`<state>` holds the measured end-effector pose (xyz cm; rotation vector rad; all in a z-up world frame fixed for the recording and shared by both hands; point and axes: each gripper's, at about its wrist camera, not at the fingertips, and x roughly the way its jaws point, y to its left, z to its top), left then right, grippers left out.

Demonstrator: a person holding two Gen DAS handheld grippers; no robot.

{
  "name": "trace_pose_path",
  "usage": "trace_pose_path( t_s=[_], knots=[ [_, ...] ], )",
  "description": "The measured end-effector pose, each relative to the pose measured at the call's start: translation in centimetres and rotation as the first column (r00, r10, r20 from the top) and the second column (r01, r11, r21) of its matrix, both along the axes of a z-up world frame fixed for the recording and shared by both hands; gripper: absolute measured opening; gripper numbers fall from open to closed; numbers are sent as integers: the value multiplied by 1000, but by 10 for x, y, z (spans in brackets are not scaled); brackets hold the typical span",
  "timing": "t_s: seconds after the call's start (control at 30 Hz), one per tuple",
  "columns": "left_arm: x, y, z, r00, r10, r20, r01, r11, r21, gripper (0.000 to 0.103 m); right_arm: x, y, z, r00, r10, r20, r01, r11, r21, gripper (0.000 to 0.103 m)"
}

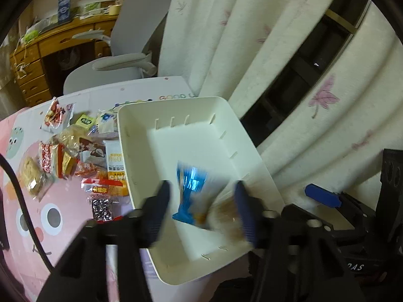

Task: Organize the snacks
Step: 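Carry both packets into the white tray and open both tools to release them, then withdraw both open tools from the tray back toward the snack pile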

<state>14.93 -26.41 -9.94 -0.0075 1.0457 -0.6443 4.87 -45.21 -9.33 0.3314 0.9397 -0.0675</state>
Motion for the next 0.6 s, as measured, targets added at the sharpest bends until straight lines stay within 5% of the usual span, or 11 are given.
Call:
trace_pose_path(
  t_s=[0.37,0.6],
  knots=[
    [4,14,-1,998,71,-1,-70,997,34,77,11,-4,-10,999,20,-35,-19,1000,24,85],
    [0,36,-5,994,110,-18,-109,992,66,79,16,8,-17,997,44,-64,-42,999,32,85]
  ],
)
